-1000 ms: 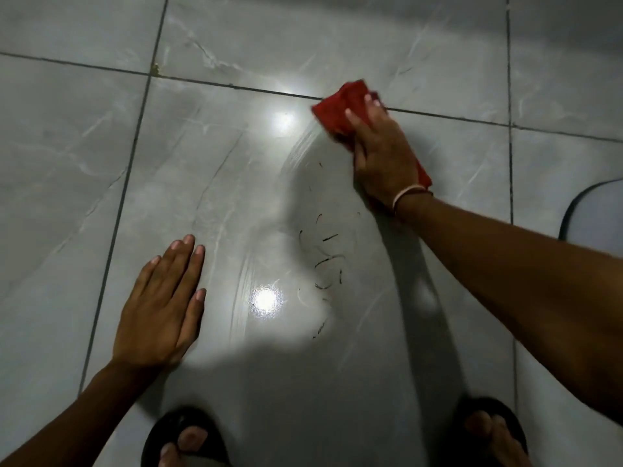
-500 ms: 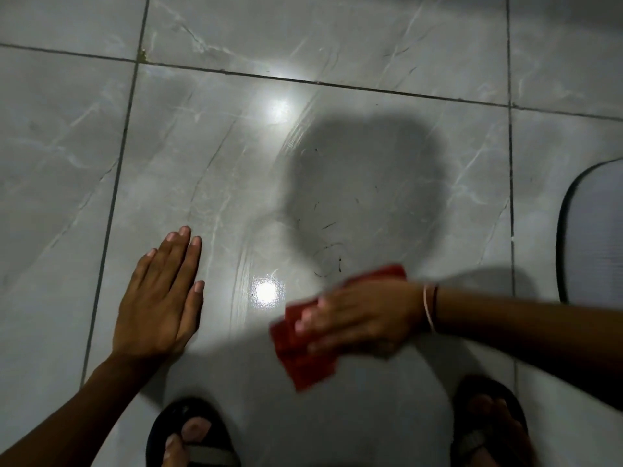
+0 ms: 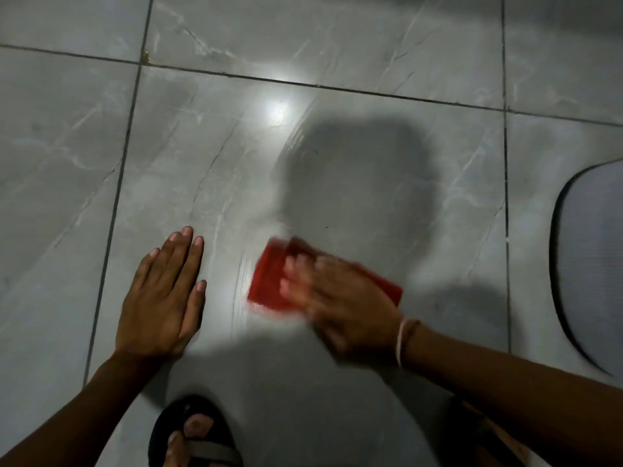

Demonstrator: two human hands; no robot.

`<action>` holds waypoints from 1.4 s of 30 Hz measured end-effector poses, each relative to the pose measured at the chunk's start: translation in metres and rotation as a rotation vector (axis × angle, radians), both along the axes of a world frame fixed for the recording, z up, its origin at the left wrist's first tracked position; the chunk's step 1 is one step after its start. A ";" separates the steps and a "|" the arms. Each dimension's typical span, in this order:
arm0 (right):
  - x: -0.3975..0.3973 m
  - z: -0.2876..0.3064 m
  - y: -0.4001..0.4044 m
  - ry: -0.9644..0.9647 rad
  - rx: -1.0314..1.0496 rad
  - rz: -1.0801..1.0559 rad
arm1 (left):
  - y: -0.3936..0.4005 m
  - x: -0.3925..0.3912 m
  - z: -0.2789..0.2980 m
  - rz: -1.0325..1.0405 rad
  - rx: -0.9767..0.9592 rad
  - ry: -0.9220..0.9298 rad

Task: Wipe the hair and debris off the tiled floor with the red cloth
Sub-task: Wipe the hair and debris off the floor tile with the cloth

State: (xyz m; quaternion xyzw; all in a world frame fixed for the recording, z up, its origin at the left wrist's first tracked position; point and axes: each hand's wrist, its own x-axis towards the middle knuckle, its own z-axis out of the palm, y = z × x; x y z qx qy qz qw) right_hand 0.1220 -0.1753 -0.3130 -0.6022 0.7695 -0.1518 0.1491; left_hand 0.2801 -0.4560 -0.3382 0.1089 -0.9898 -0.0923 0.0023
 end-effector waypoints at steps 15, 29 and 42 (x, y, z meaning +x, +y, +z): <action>-0.117 0.000 -0.097 0.054 -0.117 -0.796 | 0.000 0.001 -0.003 -0.007 0.023 0.034; -0.145 -0.003 0.023 0.131 -0.115 -0.459 | 0.000 0.005 -0.007 -0.031 0.008 0.074; -0.014 -0.003 0.093 -0.095 0.020 0.545 | -0.001 0.003 -0.008 -0.028 0.021 0.071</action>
